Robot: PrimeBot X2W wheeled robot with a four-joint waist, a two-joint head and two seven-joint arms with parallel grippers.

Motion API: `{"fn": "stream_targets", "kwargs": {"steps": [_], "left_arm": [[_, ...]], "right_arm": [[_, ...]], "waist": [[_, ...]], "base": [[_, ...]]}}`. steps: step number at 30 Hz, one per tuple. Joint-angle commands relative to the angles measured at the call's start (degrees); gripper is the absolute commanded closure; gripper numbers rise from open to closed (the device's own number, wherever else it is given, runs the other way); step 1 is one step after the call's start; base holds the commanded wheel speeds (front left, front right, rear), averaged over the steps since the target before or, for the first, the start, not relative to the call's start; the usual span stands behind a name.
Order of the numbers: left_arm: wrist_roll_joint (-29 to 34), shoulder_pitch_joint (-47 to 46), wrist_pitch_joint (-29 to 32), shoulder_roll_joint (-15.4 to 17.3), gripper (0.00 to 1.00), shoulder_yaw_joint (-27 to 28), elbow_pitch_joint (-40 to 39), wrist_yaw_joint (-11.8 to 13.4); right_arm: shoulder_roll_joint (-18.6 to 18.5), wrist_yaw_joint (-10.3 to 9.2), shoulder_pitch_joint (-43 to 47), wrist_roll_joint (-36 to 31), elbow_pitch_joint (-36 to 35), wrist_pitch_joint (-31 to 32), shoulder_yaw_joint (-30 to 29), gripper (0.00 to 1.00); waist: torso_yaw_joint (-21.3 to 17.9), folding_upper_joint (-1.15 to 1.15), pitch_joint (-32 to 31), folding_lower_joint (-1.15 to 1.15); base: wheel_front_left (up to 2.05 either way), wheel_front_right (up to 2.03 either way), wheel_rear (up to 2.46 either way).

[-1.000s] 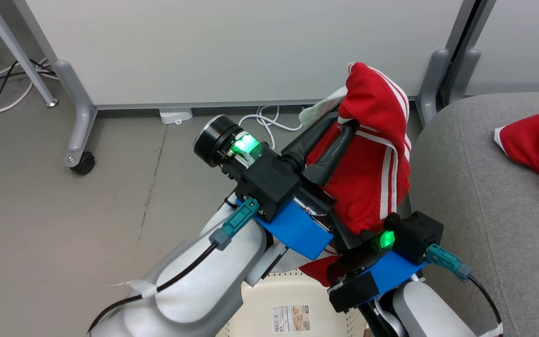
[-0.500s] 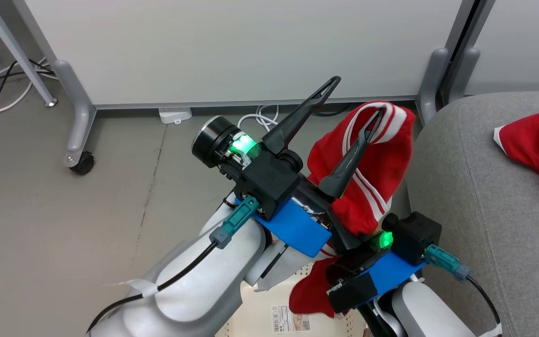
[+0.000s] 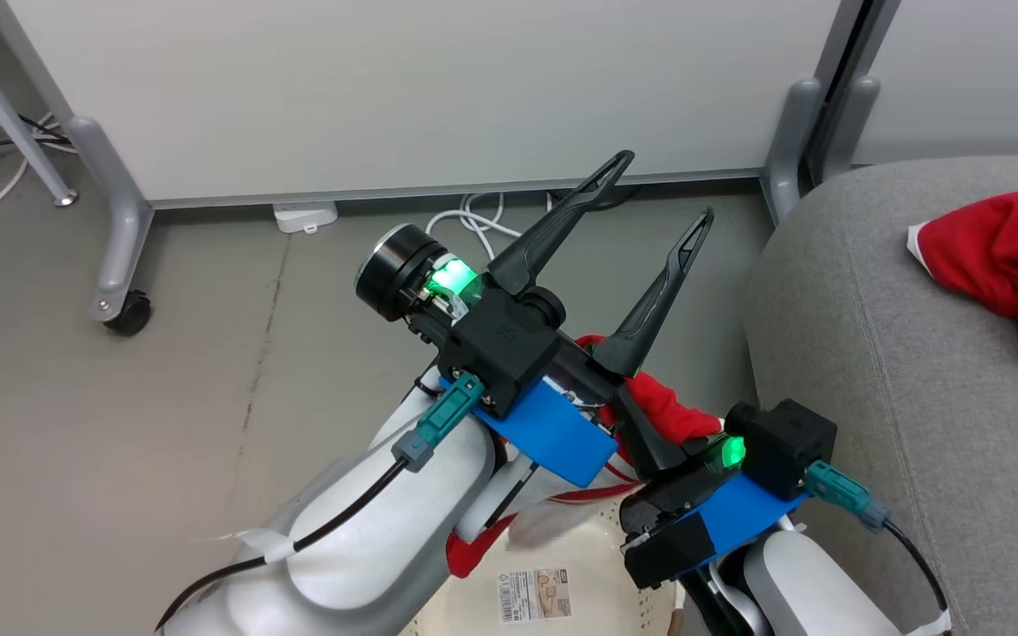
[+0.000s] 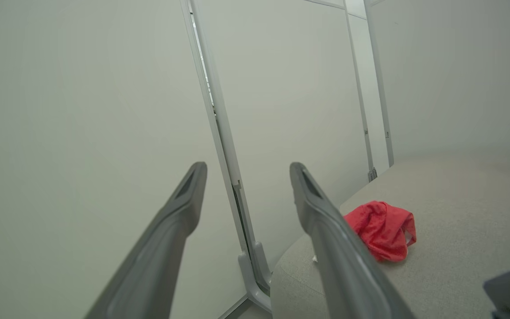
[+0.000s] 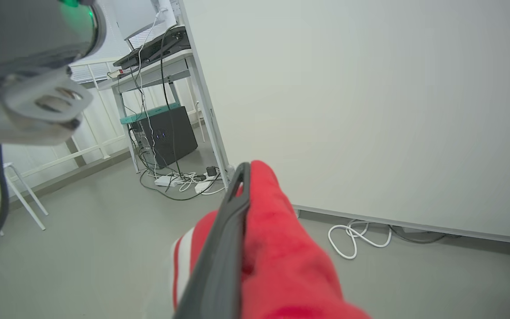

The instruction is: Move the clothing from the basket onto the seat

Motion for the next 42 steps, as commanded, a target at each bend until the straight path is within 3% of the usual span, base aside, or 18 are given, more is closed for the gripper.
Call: {"fn": "stream_targets", "kwargs": {"steps": [1, 27, 42], "left_arm": [[-0.28, 0.71, 0.24, 0.38, 0.00, -0.33, 0.17, 0.01], [1.11, -1.29, 1.83, 2.03, 0.00, -3.87, 1.29, -1.41], [1.52, -0.53, 1.45, 2.70, 0.00, -5.78, 3.12, -2.05]], "right_arm": [[-0.06, 0.02, 0.18, -0.64, -0.11, -0.02, -0.83, 1.00], [-2.46, 0.02, 1.62, -7.95, -7.29, -0.02, -11.86, 1.00], [-2.55, 0.02, 3.29, -9.11, -9.22, -0.03, -16.03, 1.00]], "waist": [[-1.02, 0.00, 0.36, 0.00], [-16.92, 0.00, 9.52, 0.00], [-22.06, 0.00, 11.07, 0.00]], "base": [[0.00, 0.00, 0.00], [0.00, 0.00, 0.00], [0.00, 0.00, 0.00]]}}
